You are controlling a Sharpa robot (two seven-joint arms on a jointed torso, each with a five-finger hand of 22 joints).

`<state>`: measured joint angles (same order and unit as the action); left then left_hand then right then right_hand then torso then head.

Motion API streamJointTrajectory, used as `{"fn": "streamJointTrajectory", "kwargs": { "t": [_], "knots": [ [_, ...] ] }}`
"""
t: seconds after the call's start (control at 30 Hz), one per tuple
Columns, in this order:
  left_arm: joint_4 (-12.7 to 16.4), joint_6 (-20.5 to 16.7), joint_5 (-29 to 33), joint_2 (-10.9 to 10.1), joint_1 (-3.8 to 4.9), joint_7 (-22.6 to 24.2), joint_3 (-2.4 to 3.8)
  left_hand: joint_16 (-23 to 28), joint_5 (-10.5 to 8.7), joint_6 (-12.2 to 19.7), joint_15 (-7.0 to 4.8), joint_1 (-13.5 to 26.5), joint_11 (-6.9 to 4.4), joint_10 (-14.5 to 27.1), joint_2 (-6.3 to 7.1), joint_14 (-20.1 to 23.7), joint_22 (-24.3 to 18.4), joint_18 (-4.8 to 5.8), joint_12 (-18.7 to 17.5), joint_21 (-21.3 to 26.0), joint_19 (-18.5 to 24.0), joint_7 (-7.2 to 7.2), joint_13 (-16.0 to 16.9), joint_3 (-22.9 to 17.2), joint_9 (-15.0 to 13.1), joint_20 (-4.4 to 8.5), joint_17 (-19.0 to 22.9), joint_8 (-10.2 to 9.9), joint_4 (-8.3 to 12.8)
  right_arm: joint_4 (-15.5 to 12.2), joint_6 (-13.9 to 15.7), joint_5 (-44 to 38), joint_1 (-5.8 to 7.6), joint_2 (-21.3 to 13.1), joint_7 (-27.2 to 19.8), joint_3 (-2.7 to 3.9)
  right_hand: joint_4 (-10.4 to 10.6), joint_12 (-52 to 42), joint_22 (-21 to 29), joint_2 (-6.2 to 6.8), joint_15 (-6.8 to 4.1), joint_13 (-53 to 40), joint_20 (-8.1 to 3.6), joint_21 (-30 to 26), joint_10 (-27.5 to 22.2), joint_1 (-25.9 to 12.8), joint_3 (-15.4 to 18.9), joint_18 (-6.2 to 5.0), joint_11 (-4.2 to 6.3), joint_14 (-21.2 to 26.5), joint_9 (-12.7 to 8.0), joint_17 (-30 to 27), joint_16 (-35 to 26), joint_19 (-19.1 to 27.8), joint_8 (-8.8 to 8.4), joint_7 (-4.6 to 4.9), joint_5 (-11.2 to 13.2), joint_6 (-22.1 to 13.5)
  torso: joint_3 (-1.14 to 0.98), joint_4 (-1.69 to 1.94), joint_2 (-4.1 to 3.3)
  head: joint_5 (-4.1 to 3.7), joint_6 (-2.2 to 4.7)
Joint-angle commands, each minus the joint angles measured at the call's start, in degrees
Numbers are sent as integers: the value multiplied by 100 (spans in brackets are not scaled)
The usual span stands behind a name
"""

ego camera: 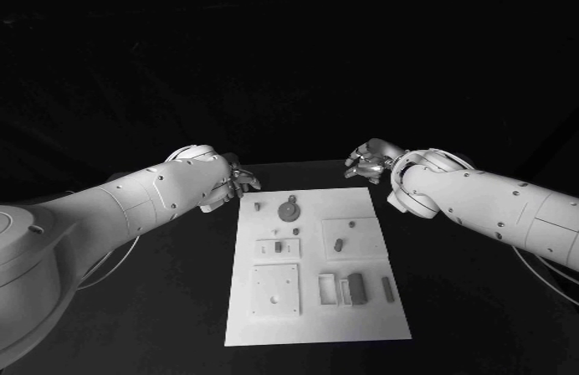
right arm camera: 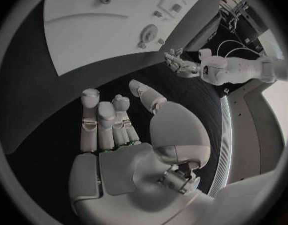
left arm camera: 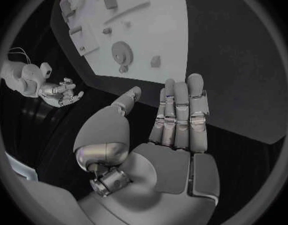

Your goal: Assemble the parts on the task board

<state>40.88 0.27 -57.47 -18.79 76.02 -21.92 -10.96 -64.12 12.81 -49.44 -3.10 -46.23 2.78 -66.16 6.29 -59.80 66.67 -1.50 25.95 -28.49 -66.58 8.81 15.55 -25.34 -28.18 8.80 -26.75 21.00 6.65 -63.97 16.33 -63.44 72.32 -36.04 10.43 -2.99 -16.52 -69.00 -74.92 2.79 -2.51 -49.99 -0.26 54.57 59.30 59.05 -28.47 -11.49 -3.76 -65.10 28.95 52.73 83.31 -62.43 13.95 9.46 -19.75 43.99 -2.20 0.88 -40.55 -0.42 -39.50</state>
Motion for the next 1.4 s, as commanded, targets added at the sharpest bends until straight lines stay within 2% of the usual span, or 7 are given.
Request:
{"fn": "streamJointTrajectory", "kwargs": {
  "t": [0.03,0.23,0.37,0.6,0.9,1.17,1.4],
  "knots": [
    [-96,49,-107,47,-26,148,2,-15,-50,21,-19,20,0,-28,63,-60,24,-352,-37,-48,-68,-15,13,51,20,9,-38,-55,-1,-7,-16,-26,-1,6,-23,1,8,-34,-74,-34,13,5,-19,-30,-44,-36,-42,-351,1,21,-9,-7,6,-15,35,82,-40,29,-2,-2,-4,-13,-9],
    [-224,136,-108,117,-93,154,1,-50,-54,-129,-47,115,-26,-117,26,-90,96,-375,-78,-99,-114,-40,64,71,22,28,-168,-53,-72,-26,-17,-26,-1,6,-22,1,8,-34,-74,-36,13,6,-19,-30,-43,-37,-44,-351,1,21,-9,-7,7,-16,35,82,-42,30,-9,-3,0,-19,-26],
    [-270,189,-107,162,-149,168,-2,-110,-29,-251,-91,103,-68,-227,-17,-146,182,-388,-85,-177,-183,-85,126,72,13,63,-304,-48,-56,-34,-18,-26,-1,10,-22,1,8,-35,-75,-36,13,6,-19,-30,-43,-38,-44,-351,2,21,-9,-8,7,-16,35,82,-42,29,-5,4,2,-35,-43],
    [-345,10,-7,201,-275,231,0,-253,-21,-335,-123,96,-96,-272,-74,-222,331,-402,-144,-307,-264,-109,187,101,12,107,-500,-79,-18,-56,-18,-27,-1,7,-23,1,8,-35,-75,-36,13,7,-19,-30,-43,-40,-44,-351,1,20,-9,-8,7,-16,36,82,-43,30,1,2,-5,-50,-52],
    [-375,28,38,229,-285,209,0,-294,-19,-381,-136,89,-109,-305,-92,-216,393,-409,-156,-349,-267,-123,218,106,7,118,-558,-84,0,-39,-22,-27,-2,36,-25,1,8,-36,-75,-36,13,8,-19,-29,-43,-43,-44,-351,1,20,-10,-8,7,-16,36,82,-45,30,-12,17,3,-58,-93],
    [-381,107,55,263,-317,214,0,-328,-4,-439,-152,72,-127,-346,-123,-225,447,-415,-158,-388,-283,-143,252,103,-4,131,-607,-79,24,-52,-23,-27,-2,40,-25,1,7,-36,-75,-36,13,9,-19,-30,-43,-45,-45,-351,1,19,-10,-9,7,-16,37,82,-45,30,-6,10,8,-51,-122],
    [-409,103,83,300,-359,215,0,-347,7,-503,-167,-22,-144,-392,-189,-230,504,-415,-166,-418,-286,-164,294,84,-18,142,-655,-75,125,-55,-21,-27,-2,43,-25,1,7,-36,-76,-36,13,10,-19,-30,-43,-46,-46,-351,1,19,-10,-9,7,-16,37,82,-46,30,-11,6,12,-58,-130]
  ]
}}
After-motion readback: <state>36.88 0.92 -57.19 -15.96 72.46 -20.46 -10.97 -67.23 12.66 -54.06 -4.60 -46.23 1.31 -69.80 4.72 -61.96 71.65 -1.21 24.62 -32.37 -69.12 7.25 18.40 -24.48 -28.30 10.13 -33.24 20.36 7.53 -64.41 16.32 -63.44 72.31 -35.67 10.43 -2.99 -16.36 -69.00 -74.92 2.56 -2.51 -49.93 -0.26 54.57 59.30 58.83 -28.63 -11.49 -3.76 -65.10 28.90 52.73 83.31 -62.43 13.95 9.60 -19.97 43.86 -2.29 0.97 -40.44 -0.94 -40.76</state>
